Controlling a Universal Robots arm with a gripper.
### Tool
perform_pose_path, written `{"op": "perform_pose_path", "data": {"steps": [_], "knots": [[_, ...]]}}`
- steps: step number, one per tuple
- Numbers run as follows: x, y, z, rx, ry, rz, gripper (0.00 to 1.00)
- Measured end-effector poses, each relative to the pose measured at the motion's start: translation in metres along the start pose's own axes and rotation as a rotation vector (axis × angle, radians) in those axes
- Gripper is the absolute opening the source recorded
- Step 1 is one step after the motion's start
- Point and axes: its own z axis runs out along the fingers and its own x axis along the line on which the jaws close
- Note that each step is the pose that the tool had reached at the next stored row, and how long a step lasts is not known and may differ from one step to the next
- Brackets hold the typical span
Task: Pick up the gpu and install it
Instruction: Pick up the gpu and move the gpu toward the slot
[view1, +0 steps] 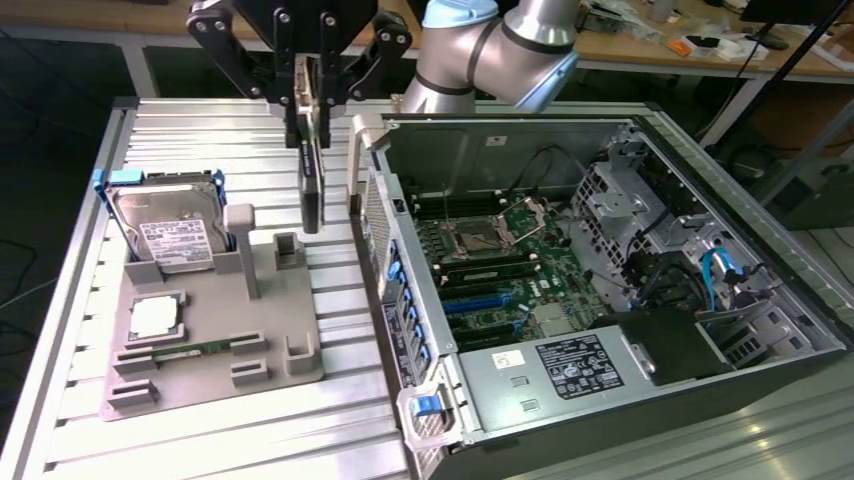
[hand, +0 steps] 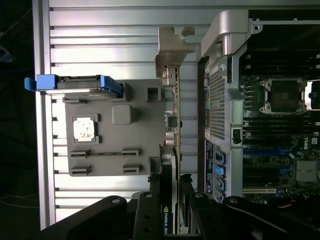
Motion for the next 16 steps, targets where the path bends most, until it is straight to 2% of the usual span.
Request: {"op": "perform_pose_path", "data": {"steps": [9, 14, 16], "knots": [[-0.017, 0.0000, 0.0007, 0.0000, 0.0000, 0.000, 0.27], [-0.037, -0.0002, 0.0026, 0.0001, -0.0001, 0.000, 0.27], [-0.050, -0.0002, 0.0047, -0.0001, -0.0008, 0.000, 0.27]]}}
